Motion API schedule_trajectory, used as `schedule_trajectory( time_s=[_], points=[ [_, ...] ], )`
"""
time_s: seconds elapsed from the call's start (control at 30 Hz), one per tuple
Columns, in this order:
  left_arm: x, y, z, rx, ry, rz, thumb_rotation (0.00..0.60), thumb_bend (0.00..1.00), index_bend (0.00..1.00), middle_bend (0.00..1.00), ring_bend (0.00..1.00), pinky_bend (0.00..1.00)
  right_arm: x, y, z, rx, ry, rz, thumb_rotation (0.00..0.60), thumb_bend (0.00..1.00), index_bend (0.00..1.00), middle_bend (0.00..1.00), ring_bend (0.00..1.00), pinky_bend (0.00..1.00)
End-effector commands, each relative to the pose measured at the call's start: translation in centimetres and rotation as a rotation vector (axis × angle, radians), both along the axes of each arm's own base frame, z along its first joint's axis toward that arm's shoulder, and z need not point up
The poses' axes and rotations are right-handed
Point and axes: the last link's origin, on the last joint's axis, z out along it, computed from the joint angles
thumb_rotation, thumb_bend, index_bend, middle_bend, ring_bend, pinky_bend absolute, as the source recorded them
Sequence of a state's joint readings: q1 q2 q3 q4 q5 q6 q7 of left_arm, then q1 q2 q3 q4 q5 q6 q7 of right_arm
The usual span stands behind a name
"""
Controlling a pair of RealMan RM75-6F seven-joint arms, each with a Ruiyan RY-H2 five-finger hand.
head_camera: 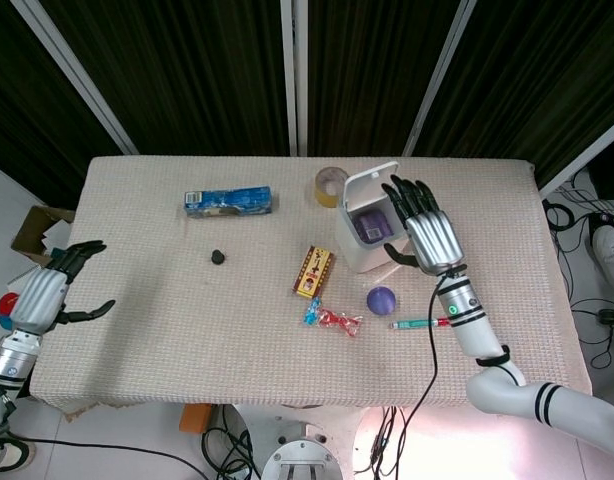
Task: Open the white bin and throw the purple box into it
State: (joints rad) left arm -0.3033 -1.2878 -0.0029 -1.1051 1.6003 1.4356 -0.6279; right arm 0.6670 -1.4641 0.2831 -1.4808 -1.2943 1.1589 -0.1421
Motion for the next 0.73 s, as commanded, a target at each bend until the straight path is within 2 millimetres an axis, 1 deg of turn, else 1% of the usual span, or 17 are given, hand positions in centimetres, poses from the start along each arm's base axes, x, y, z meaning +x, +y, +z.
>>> schedule_trajectory(
  time_s=[0.03, 0.07, 0.17, 0.2, 0.27, 0.3, 0.37, 0.4, 0.5, 0.6, 0.73],
  points=[
    [0.1, -0.4, 0.1, 0.010, 0.006, -0.009, 0.468, 0.21, 0.14, 0.13, 0.13, 0.24, -0.9, 1.8, 1.1, -0.009, 0.009, -0.002, 0.600, 0.18, 0.00, 0.00, 0.00, 0.00],
    [0.1, -0.6, 0.3, 0.019, 0.012, -0.013, 0.468, 0.21, 0.14, 0.13, 0.13, 0.24, -1.5, 2.7, 1.5, -0.011, 0.023, -0.007, 0.600, 0.18, 0.00, 0.00, 0.00, 0.00],
    [-0.1, -1.7, 0.6, 0.059, 0.047, -0.020, 0.470, 0.21, 0.14, 0.13, 0.13, 0.24, -4.7, 6.6, 3.1, -0.017, 0.097, -0.052, 0.600, 0.18, 0.00, 0.00, 0.00, 0.00],
    [-0.3, -2.3, 0.7, 0.075, 0.069, -0.018, 0.470, 0.21, 0.14, 0.13, 0.13, 0.24, -6.4, 8.5, 3.7, -0.020, 0.131, -0.081, 0.600, 0.18, 0.00, 0.00, 0.00, 0.00],
    [-0.8, -3.4, 0.7, 0.099, 0.105, -0.009, 0.468, 0.21, 0.14, 0.13, 0.13, 0.24, -9.0, 11.2, 4.6, -0.037, 0.179, -0.130, 0.600, 0.18, 0.00, 0.00, 0.00, 0.00],
    [-1.2, -4.2, 0.6, 0.115, 0.129, 0.000, 0.467, 0.21, 0.14, 0.13, 0.12, 0.24, -10.7, 13.0, 5.0, -0.047, 0.202, -0.164, 0.600, 0.18, 0.00, 0.00, 0.00, 0.00],
    [-1.8, -5.4, 0.4, 0.133, 0.161, 0.020, 0.466, 0.21, 0.14, 0.13, 0.12, 0.24, -13.3, 15.7, 5.5, -0.059, 0.228, -0.220, 0.600, 0.18, 0.00, 0.00, 0.00, 0.00],
    [-2.1, -5.9, 0.3, 0.140, 0.174, 0.027, 0.460, 0.21, 0.14, 0.13, 0.12, 0.24, -14.2, 16.7, 5.6, -0.064, 0.233, -0.237, 0.600, 0.18, 0.00, 0.00, 0.00, 0.00],
    [-3.2, -8.0, -0.1, 0.155, 0.225, 0.071, 0.443, 0.21, 0.14, 0.13, 0.11, 0.23, -18.1, 20.6, 5.8, -0.074, 0.253, -0.347, 0.600, 0.18, 0.00, 0.00, 0.00, 0.00],
    [-3.9, -9.3, -0.3, 0.162, 0.235, 0.094, 0.429, 0.21, 0.14, 0.13, 0.11, 0.23, -20.2, 22.6, 5.9, -0.093, 0.224, -0.409, 0.600, 0.18, 0.00, 0.00, 0.00, 0.00],
    [-4.3, -10.2, -0.8, 0.145, 0.229, 0.101, 0.418, 0.21, 0.14, 0.13, 0.11, 0.23, -21.8, 23.9, 5.9, -0.104, 0.198, -0.442, 0.600, 0.18, 0.00, 0.00, 0.00, 0.00]
  ],
)
